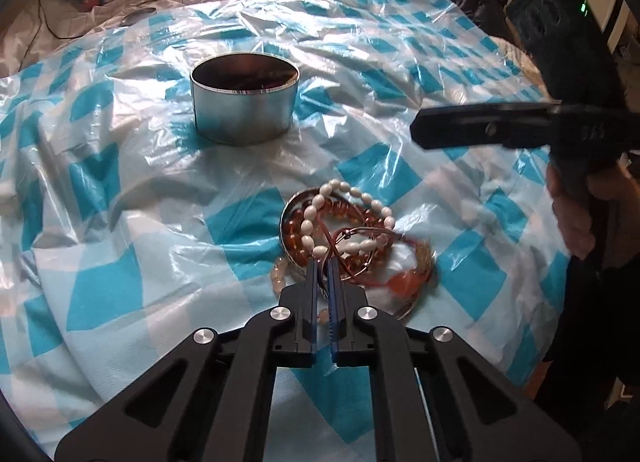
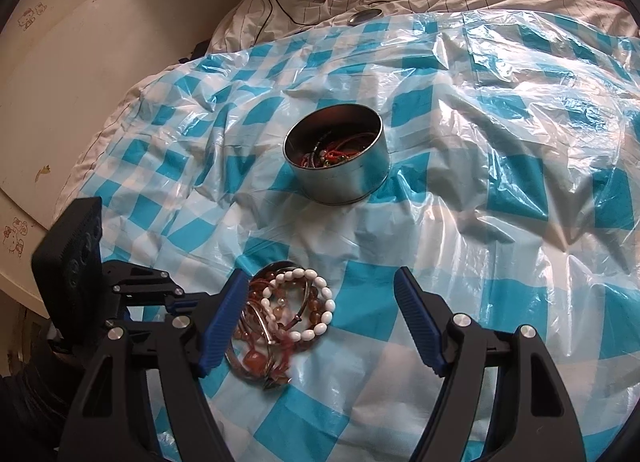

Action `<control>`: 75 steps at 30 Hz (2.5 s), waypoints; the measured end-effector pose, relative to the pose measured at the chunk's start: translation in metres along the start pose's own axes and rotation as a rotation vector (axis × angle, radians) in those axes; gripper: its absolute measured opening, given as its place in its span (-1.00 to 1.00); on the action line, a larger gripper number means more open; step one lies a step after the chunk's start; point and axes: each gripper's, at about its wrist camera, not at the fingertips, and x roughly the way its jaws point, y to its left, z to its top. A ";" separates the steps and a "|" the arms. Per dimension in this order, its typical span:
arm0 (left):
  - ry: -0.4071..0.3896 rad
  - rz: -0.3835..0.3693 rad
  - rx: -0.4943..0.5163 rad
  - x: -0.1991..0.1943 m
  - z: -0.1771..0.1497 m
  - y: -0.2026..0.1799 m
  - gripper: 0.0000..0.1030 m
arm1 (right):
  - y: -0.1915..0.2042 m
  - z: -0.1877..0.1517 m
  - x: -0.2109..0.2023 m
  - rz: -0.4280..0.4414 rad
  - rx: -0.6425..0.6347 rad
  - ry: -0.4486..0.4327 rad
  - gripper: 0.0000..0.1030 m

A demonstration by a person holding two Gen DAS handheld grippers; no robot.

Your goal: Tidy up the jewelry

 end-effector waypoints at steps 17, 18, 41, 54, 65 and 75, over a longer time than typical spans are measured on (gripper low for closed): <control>-0.078 -0.022 0.092 -0.038 0.007 -0.002 -0.92 | 0.001 -0.007 0.025 0.379 0.103 0.123 0.41; -0.085 -0.031 0.096 -0.041 0.007 -0.003 -0.92 | -0.001 -0.008 0.028 0.415 0.131 0.135 0.41; 0.064 0.202 0.107 -0.017 -0.001 0.017 -0.92 | 0.100 -0.029 0.041 0.286 -0.343 0.101 -0.29; 0.099 0.203 0.098 -0.012 -0.007 0.023 -0.91 | 0.103 -0.041 0.093 0.254 -0.350 0.225 -0.31; 0.137 0.194 0.063 -0.002 -0.010 0.034 -0.91 | 0.093 -0.037 0.080 0.316 -0.288 0.175 -0.68; 0.086 0.178 0.071 -0.019 -0.003 0.031 -0.95 | 0.048 -0.004 0.020 0.551 -0.043 -0.046 -0.68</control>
